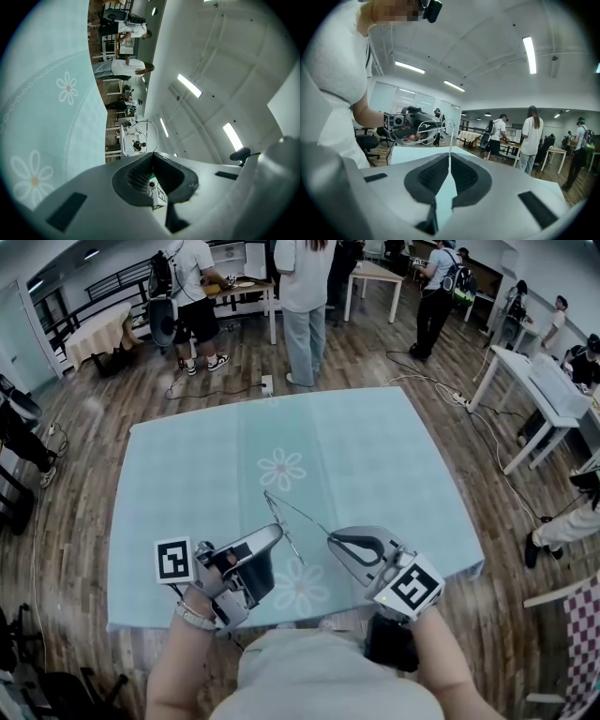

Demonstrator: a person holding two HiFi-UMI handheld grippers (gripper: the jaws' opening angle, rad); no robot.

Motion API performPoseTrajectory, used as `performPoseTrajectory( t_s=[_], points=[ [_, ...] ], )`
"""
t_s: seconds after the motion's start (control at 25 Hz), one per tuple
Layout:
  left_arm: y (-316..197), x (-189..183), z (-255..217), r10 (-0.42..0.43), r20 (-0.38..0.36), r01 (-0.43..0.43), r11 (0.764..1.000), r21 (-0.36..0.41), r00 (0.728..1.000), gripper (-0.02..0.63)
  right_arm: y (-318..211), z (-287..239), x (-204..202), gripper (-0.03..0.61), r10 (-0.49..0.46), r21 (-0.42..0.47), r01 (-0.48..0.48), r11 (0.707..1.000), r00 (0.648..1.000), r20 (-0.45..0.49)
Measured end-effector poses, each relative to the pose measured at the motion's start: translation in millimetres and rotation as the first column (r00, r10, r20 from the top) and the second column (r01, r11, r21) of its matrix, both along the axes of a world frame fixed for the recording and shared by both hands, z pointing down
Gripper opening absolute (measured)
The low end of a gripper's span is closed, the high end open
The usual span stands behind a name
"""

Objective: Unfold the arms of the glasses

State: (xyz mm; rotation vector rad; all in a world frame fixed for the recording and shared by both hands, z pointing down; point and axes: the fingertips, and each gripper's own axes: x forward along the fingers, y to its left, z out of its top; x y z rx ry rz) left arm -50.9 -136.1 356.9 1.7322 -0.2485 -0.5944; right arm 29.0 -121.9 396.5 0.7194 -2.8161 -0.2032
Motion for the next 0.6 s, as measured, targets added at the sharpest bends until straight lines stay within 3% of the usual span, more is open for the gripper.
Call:
performPoseTrajectory(
  t_s=[0.6],
  points=[
    [18,4,8,0.053,0.01,-0.054,0.999,0.004,0.999,0.009,-33,0,24,0.02,0.111,-0.003,-0.111,0.994,0.994,0.009]
  ],
)
